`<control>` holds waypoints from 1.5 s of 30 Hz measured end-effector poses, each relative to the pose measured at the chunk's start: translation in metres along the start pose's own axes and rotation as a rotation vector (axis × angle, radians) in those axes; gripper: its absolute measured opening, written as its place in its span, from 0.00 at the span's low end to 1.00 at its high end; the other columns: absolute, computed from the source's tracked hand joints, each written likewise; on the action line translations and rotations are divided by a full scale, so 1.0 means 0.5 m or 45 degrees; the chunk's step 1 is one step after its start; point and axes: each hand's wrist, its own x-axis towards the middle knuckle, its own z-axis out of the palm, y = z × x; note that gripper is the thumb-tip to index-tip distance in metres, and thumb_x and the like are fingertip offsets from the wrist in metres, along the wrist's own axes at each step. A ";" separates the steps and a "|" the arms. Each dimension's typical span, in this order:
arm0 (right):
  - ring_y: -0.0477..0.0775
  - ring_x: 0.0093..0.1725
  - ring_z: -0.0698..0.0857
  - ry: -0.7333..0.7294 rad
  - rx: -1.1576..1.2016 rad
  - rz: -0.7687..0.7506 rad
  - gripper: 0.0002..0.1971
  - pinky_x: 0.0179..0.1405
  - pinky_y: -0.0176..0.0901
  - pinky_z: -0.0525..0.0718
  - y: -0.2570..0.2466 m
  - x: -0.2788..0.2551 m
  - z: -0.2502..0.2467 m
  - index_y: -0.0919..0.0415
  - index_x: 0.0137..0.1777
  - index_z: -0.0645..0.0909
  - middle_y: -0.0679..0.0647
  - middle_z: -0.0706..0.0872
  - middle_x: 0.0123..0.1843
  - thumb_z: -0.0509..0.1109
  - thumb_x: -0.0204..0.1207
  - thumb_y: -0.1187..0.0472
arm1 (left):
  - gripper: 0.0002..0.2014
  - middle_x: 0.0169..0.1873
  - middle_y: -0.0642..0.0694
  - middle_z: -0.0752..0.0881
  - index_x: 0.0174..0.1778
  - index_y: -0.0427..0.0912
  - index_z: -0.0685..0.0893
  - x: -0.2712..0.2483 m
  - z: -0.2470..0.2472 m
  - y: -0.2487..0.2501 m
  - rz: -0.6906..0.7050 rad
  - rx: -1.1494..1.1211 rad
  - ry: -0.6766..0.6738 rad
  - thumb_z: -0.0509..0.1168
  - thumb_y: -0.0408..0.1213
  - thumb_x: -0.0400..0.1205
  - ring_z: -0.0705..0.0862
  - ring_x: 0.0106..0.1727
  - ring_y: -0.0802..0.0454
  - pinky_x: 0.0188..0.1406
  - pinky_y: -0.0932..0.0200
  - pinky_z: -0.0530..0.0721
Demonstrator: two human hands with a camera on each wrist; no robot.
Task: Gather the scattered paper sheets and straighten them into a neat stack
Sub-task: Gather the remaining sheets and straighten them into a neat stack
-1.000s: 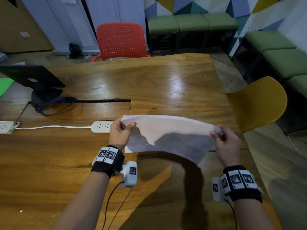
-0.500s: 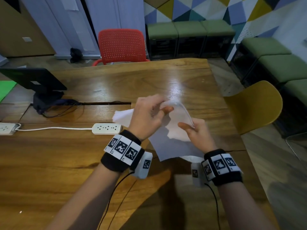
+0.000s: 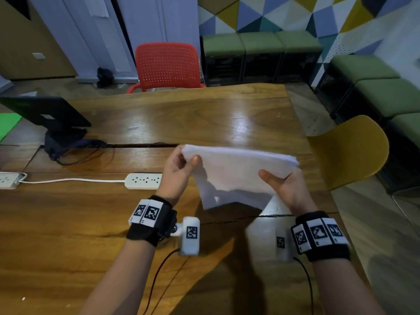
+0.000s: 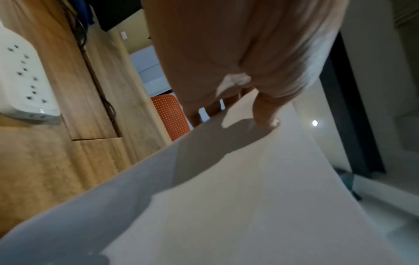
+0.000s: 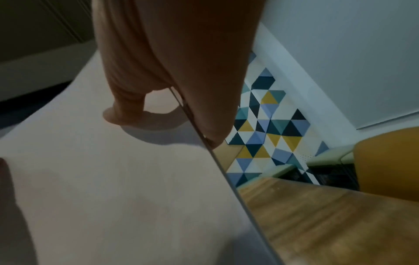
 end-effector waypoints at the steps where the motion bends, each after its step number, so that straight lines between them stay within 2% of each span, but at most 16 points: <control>1: 0.48 0.49 0.89 0.018 0.036 0.015 0.14 0.46 0.35 0.87 0.002 0.000 0.002 0.62 0.58 0.84 0.50 0.90 0.49 0.76 0.72 0.67 | 0.07 0.47 0.49 0.85 0.54 0.40 0.79 0.002 0.006 -0.007 0.006 0.021 -0.016 0.60 0.26 0.83 0.86 0.45 0.66 0.45 0.70 0.84; 5: 0.36 0.39 0.89 0.051 0.114 -0.046 0.10 0.38 0.30 0.86 -0.020 0.010 0.011 0.55 0.51 0.84 0.46 0.89 0.44 0.72 0.75 0.69 | 0.10 0.44 0.48 0.80 0.49 0.45 0.76 0.008 0.040 0.002 0.076 0.003 -0.048 0.59 0.24 0.84 0.82 0.39 0.71 0.37 0.75 0.80; 9: 0.37 0.39 0.88 0.079 0.162 -0.101 0.10 0.37 0.31 0.86 -0.041 0.020 0.005 0.58 0.55 0.83 0.48 0.89 0.44 0.72 0.75 0.67 | 0.11 0.40 0.49 0.80 0.47 0.45 0.73 0.007 0.038 0.023 0.148 -0.096 -0.007 0.57 0.23 0.84 0.82 0.36 0.67 0.33 0.73 0.79; 11: 0.37 0.40 0.88 0.020 0.099 -0.112 0.12 0.38 0.29 0.85 -0.037 0.019 0.004 0.52 0.53 0.82 0.47 0.88 0.46 0.74 0.74 0.67 | 0.13 0.40 0.49 0.81 0.47 0.45 0.73 0.005 0.024 0.023 0.108 -0.078 -0.049 0.56 0.19 0.83 0.83 0.36 0.66 0.33 0.71 0.80; 15: 0.38 0.39 0.88 -0.001 0.096 -0.088 0.10 0.35 0.29 0.85 -0.035 0.017 0.018 0.51 0.51 0.82 0.47 0.87 0.44 0.71 0.76 0.68 | 0.13 0.38 0.47 0.79 0.45 0.39 0.71 0.003 0.015 0.034 0.041 0.006 -0.089 0.53 0.15 0.81 0.82 0.33 0.71 0.33 0.75 0.78; 17: 0.41 0.39 0.88 0.018 0.174 -0.054 0.06 0.34 0.32 0.86 -0.044 0.015 0.023 0.58 0.54 0.82 0.50 0.88 0.43 0.68 0.79 0.64 | 0.10 0.37 0.47 0.78 0.45 0.38 0.70 0.003 0.017 0.048 0.072 -0.015 -0.066 0.53 0.18 0.82 0.80 0.30 0.72 0.30 0.77 0.76; 20: 0.41 0.36 0.87 0.001 0.168 -0.127 0.15 0.31 0.33 0.84 -0.067 0.009 0.019 0.64 0.56 0.82 0.51 0.87 0.42 0.64 0.79 0.54 | 0.06 0.37 0.48 0.77 0.48 0.37 0.70 0.002 0.013 0.058 0.152 -0.046 0.012 0.53 0.23 0.85 0.79 0.31 0.71 0.31 0.77 0.75; 23: 0.40 0.38 0.84 0.027 0.141 -0.262 0.11 0.31 0.35 0.83 -0.072 -0.003 0.018 0.58 0.55 0.81 0.45 0.85 0.44 0.59 0.83 0.56 | 0.04 0.39 0.50 0.77 0.53 0.36 0.72 -0.005 0.014 0.041 0.171 -0.043 0.073 0.53 0.29 0.87 0.79 0.33 0.72 0.32 0.77 0.75; 27: 0.48 0.43 0.81 0.396 -0.110 -0.461 0.10 0.38 0.47 0.80 -0.055 -0.010 0.037 0.48 0.59 0.76 0.41 0.81 0.44 0.57 0.86 0.61 | 0.03 0.40 0.50 0.76 0.53 0.48 0.76 -0.011 0.023 0.000 0.244 0.114 0.132 0.57 0.38 0.86 0.76 0.42 0.59 0.43 0.65 0.75; 29: 0.43 0.47 0.79 0.482 -0.301 -0.625 0.17 0.45 0.36 0.79 -0.045 -0.013 0.044 0.52 0.67 0.76 0.46 0.81 0.49 0.57 0.84 0.69 | 0.10 0.40 0.50 0.74 0.61 0.49 0.75 -0.011 0.023 -0.008 0.326 0.206 0.205 0.59 0.35 0.85 0.73 0.41 0.57 0.43 0.68 0.74; 31: 0.35 0.50 0.76 0.560 -0.475 -0.764 0.21 0.49 0.26 0.76 -0.039 -0.017 0.045 0.55 0.69 0.80 0.53 0.77 0.53 0.58 0.82 0.73 | 0.18 0.47 0.44 0.77 0.68 0.50 0.74 -0.014 0.019 -0.004 0.465 0.331 0.224 0.59 0.29 0.85 0.74 0.44 0.56 0.48 0.72 0.74; 35: 0.27 0.54 0.74 0.528 -0.564 -0.868 0.14 0.51 0.20 0.77 -0.019 -0.018 0.037 0.60 0.63 0.84 0.60 0.77 0.58 0.65 0.81 0.69 | 0.28 0.50 0.42 0.78 0.64 0.40 0.83 -0.023 0.006 -0.001 0.701 0.660 0.189 0.55 0.11 0.74 0.78 0.54 0.61 0.56 0.72 0.76; 38: 0.33 0.48 0.77 0.498 -0.676 -0.926 0.15 0.47 0.18 0.75 -0.009 -0.018 0.027 0.59 0.61 0.82 0.62 0.85 0.51 0.67 0.78 0.74 | 0.24 0.48 0.40 0.83 0.59 0.36 0.86 -0.016 0.000 0.004 0.722 0.653 0.255 0.59 0.11 0.73 0.82 0.52 0.52 0.55 0.61 0.83; 40: 0.37 0.46 0.80 0.521 -0.640 -0.959 0.17 0.42 0.24 0.79 -0.018 -0.016 0.023 0.56 0.59 0.80 0.58 0.87 0.46 0.68 0.76 0.75 | 0.18 0.47 0.38 0.85 0.56 0.35 0.87 -0.015 0.002 0.017 0.729 0.599 0.294 0.62 0.14 0.76 0.85 0.50 0.48 0.53 0.52 0.86; 42: 0.41 0.44 0.82 0.577 -0.546 -0.996 0.13 0.39 0.33 0.83 -0.036 -0.015 0.020 0.56 0.57 0.79 0.53 0.87 0.45 0.68 0.78 0.72 | 0.13 0.46 0.42 0.86 0.56 0.34 0.87 -0.015 0.006 0.034 0.754 0.545 0.332 0.64 0.19 0.79 0.86 0.48 0.51 0.50 0.54 0.87; 45: 0.39 0.41 0.81 0.532 -0.440 -1.045 0.06 0.40 0.27 0.80 -0.053 -0.020 0.014 0.59 0.55 0.79 0.48 0.83 0.45 0.66 0.80 0.65 | 0.17 0.44 0.53 0.84 0.65 0.38 0.81 -0.024 0.007 0.048 0.684 0.438 0.377 0.66 0.24 0.80 0.83 0.46 0.66 0.49 0.68 0.83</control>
